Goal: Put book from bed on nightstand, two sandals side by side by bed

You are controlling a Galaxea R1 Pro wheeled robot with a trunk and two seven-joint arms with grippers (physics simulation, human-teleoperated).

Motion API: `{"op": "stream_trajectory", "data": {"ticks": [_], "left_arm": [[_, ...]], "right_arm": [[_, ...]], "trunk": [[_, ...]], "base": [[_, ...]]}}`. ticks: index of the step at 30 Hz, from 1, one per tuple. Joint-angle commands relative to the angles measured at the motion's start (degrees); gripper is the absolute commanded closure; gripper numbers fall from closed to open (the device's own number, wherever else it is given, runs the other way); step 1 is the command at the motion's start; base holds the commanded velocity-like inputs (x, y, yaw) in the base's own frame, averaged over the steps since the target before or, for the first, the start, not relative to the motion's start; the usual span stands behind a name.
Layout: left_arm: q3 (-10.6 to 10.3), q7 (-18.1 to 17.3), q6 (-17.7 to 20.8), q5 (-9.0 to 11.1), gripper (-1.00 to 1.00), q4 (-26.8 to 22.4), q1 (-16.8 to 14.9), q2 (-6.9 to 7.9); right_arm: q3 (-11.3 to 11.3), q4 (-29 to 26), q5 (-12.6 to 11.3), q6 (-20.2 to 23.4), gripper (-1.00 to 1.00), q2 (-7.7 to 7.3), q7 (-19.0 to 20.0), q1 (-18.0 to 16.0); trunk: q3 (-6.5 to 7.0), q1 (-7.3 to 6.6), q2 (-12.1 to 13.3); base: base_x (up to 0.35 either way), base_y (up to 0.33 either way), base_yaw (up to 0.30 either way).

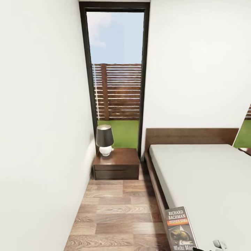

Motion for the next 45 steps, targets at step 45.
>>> {"op": "stream_trajectory", "data": {"ticks": [45], "left_arm": [[0.3,-0.1,-0.3,-0.6,-1.00,0.0,0.0,0.01]], "right_arm": [[-0.7,0.0,0.2,0.3,1.00,0.01,0.2,0.0]], "trunk": [[-0.02,0.05,0.0]], "base": [[0.332,0.000,0.000]]}}
